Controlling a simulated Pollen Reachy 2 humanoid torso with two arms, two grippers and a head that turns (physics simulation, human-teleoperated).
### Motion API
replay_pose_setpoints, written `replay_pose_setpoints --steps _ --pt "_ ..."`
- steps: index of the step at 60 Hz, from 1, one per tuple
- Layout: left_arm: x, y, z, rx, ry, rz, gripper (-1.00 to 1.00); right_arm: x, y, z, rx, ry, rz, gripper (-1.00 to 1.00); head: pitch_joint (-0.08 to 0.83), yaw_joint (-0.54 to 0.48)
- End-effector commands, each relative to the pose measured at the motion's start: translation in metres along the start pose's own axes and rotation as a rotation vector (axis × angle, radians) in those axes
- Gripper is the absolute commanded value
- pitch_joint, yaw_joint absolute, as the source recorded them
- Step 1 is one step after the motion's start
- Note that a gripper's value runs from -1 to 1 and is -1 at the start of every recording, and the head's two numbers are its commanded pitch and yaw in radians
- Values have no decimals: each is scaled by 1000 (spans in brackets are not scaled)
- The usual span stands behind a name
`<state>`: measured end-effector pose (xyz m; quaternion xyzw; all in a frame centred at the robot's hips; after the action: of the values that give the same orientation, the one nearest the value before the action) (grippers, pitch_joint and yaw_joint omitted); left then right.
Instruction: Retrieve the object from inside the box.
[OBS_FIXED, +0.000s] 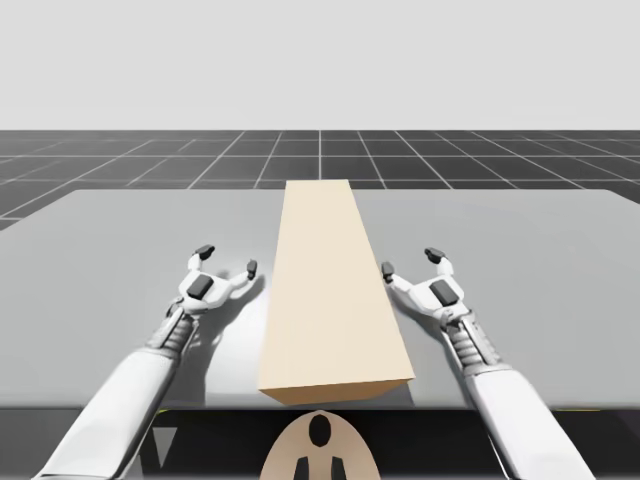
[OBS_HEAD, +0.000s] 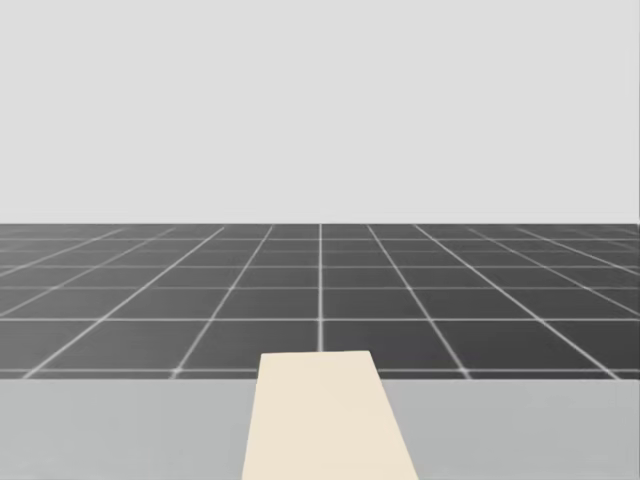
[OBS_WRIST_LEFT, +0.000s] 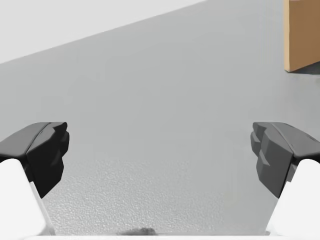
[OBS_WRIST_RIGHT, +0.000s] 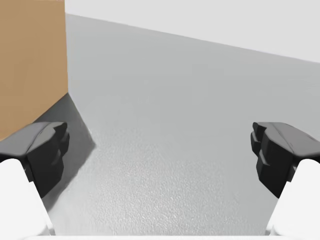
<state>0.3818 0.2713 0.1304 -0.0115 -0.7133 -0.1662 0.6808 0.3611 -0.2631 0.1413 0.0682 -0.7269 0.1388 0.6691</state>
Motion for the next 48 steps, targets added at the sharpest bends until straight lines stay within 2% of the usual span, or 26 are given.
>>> replay_pose_setpoints --steps 1,8,15,21,27,32,37,41,42,44,46,48 --pt "4 -25 11 -177 -40 -58 -1000 0 25 5 190 -37 19 -1000 15 -1" --pt "9 -38 20 -272 -88 -88 -1000 6 39 12 310 -87 5 -1000 17 -2" --pt "12 -50 27 -352 -112 -113 -1000 10 52 20 415 -136 12 -1000 17 -3" --pt "15 -60 33 -419 -129 -128 -1000 13 60 26 471 -169 35 -1000 19 -5" --pt "20 -70 39 -474 -138 -117 -1000 16 63 30 508 -187 41 -1000 20 -7" --pt "23 -80 43 -505 -149 -125 -1000 17 63 31 504 -186 52 -1000 20 -10" --pt "22 -86 42 -519 -147 -108 -1000 17 63 31 503 -184 60 -1000 20 -9" --pt "22 -87 34 -548 -175 -94 -1000 17 63 32 509 -187 59 -1000 21 -2" --pt "24 -87 31 -582 -161 -72 -1000 17 63 32 511 -188 61 -1000 22 1" --pt "24 -87 29 -606 -158 -58 -1000 18 63 32 516 -192 58 -1000 22 3" --pt "25 -86 24 -622 -163 -86 -1000 18 64 33 517 -191 67 -1000 22 6" --pt "25 -86 22 -639 -157 -86 -1000 18 64 33 519 -192 68 -1000 23 8"
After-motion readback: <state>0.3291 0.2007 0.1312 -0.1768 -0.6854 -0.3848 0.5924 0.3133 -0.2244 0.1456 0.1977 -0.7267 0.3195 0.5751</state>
